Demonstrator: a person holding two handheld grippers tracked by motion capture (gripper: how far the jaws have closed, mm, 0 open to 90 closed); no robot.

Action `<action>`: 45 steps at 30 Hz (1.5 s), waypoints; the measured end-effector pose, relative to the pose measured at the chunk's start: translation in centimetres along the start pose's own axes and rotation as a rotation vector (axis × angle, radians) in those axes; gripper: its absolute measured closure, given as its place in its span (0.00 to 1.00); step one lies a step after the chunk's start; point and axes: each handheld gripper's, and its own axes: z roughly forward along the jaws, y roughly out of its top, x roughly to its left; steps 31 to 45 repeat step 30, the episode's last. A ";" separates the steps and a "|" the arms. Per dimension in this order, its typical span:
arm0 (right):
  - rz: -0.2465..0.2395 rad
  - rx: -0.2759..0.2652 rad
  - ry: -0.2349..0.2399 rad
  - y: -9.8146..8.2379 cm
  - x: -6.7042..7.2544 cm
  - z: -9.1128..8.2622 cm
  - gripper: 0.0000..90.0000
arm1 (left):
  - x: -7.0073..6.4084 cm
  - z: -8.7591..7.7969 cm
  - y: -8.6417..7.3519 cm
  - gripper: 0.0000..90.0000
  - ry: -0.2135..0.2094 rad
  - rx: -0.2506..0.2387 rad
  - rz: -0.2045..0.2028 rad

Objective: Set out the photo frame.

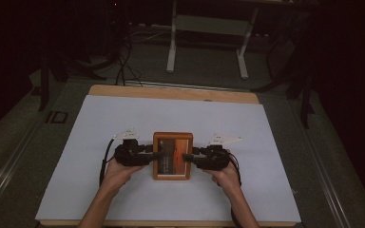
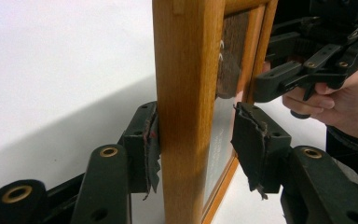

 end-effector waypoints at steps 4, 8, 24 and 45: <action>0.001 -0.018 -0.008 0.3 0.1 -0.7 0.59 | -0.2 -0.4 0.1 0.56 0.024 -0.003 0.013; -0.008 -0.029 -0.018 0.5 0.2 -1.4 0.58 | -0.4 -1.0 0.2 0.55 0.054 -0.017 0.020; 0.002 -0.054 -0.079 0.3 -1.0 -4.7 0.57 | 0.1 -4.2 0.3 0.55 0.157 -0.066 0.035; -0.003 -0.007 -0.148 -0.1 -1.8 -5.9 0.56 | 0.8 -4.8 -0.2 0.54 0.341 0.001 0.059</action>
